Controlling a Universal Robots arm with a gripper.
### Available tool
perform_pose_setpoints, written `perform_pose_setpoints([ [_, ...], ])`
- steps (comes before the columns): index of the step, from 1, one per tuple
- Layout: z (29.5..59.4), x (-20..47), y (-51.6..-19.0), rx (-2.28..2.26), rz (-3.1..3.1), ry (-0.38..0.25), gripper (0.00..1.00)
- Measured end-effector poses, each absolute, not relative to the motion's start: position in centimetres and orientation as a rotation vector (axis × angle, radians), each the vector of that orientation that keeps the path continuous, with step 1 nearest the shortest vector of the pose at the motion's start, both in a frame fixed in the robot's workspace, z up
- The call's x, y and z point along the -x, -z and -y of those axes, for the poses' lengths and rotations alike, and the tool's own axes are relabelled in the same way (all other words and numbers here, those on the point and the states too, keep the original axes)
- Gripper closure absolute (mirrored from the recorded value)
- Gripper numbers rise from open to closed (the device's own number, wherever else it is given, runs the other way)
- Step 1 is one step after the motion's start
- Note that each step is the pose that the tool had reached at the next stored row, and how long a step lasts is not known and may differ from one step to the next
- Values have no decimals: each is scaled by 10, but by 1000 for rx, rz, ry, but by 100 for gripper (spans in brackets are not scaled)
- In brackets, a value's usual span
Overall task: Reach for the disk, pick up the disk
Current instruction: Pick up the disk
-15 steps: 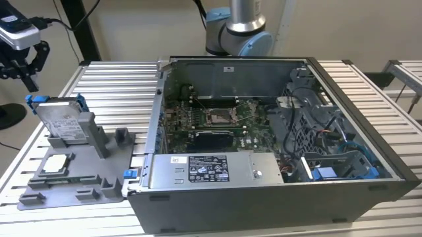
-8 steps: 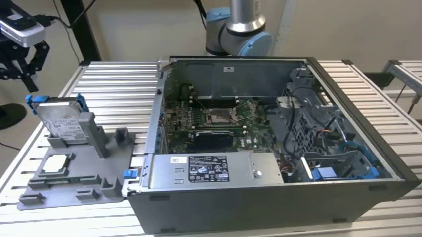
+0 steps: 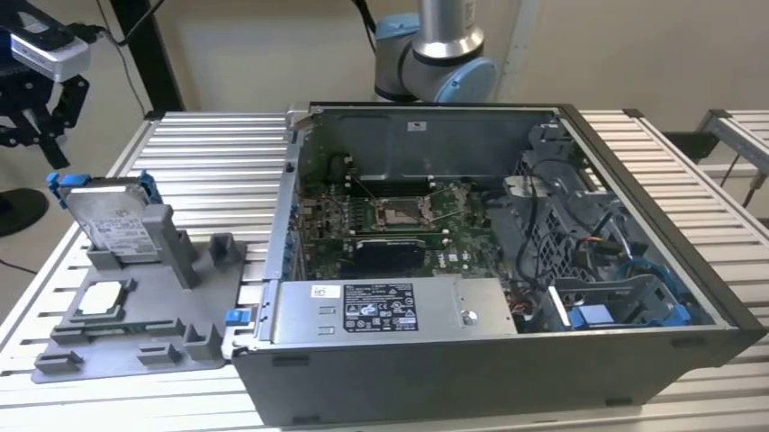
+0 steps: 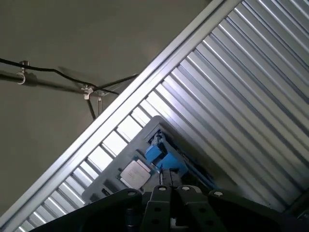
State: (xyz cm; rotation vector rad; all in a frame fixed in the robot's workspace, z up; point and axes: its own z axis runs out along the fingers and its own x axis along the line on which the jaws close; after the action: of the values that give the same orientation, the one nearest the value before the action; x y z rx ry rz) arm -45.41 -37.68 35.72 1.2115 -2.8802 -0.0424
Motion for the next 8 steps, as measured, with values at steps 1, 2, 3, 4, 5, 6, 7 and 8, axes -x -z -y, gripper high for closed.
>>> perform_pose_setpoints([
  [1, 377, 454, -357, -1237, 2869, 42, 100],
  [2, 377, 454, -357, -1264, 2857, 41, 100],
  [3, 377, 454, -357, -1290, 2845, 41, 100],
  [4, 377, 454, -357, -1315, 2833, 40, 100],
  [5, 377, 454, -357, -1340, 2821, 40, 100],
  [6, 377, 454, -357, -1365, 2808, 39, 100],
  [7, 377, 454, -357, -1390, 2796, 38, 100],
  [8, 377, 454, -357, -1417, 2782, 38, 100],
])
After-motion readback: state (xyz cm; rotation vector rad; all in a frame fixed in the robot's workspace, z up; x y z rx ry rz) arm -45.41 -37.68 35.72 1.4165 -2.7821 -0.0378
